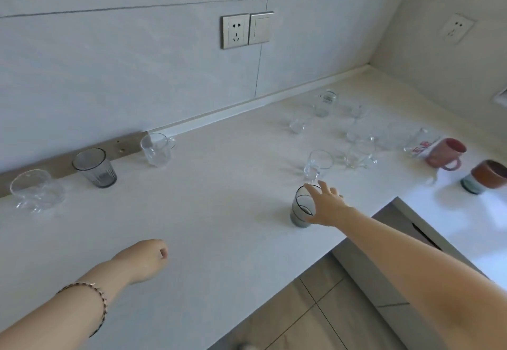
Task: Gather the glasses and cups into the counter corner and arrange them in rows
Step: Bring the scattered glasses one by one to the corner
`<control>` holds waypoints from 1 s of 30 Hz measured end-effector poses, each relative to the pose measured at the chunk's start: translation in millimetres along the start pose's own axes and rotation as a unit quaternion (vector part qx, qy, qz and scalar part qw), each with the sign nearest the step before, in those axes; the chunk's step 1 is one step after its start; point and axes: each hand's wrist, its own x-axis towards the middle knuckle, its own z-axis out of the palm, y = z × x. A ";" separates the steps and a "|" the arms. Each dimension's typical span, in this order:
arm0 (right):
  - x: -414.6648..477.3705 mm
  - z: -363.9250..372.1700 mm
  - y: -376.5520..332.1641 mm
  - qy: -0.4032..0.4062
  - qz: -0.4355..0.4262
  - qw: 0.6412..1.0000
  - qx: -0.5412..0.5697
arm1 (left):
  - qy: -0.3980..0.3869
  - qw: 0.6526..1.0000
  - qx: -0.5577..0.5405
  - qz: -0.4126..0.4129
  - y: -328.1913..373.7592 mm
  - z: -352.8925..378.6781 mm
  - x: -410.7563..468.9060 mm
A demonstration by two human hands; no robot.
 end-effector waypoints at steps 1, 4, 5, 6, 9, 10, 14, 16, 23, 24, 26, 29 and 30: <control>0.2 4.6 6.1 -0.008 0.004 1.000 0.015 | 0.004 1.000 -0.003 -0.003 1.6 3.6 -3.3; 4.0 16.2 13.5 -0.016 0.008 0.994 0.111 | 0.006 1.000 -0.017 -0.021 5.7 15.5 -18.1; 6.5 19.1 13.1 -0.008 0.010 0.989 0.144 | 0.010 0.999 -0.021 -0.027 6.5 19.0 -22.4; 9.1 20.6 11.5 0.001 0.014 0.985 0.172 | 0.015 0.999 -0.026 -0.032 6.3 22.3 -26.0; 15.3 16.7 8.4 0.005 0.031 0.980 0.198 | 0.025 0.997 -0.037 -0.060 6.1 30.8 -41.9; 15.6 14.9 6.6 0.001 0.031 0.982 0.185 | 0.029 0.996 -0.041 -0.072 4.5 33.4 -47.6; 4.7 7.3 -21.4 0.012 -0.020 0.994 0.104 | 0.053 0.989 -0.065 -0.118 -11.8 41.6 -74.8; -9.0 5.4 -59.3 0.008 -0.092 0.994 0.066 | 0.052 0.982 -0.087 -0.158 -35.5 52.6 -99.7; -49.8 3.6 -182.6 -0.020 -0.252 0.966 0.047 | 0.043 0.963 -0.140 -0.228 -104.0 60.6 -138.9; -57.4 3.8 -209.2 -0.024 -0.274 0.960 0.043 | 0.051 0.958 -0.151 -0.238 -120.8 62.0 -145.0; -70.1 7.2 -259.9 -0.035 -0.307 0.950 0.037 | 0.063 0.949 -0.177 -0.252 -149.2 61.0 -154.8; -83.1 13.7 -333.7 -0.048 -0.339 0.939 0.034 | 0.066 0.941 -0.197 -0.266 -186.3 57.5 -160.7; -86.6 16.3 -357.7 -0.049 -0.349 0.935 0.032 | 0.066 0.940 -0.202 -0.268 -198.7 56.2 -159.9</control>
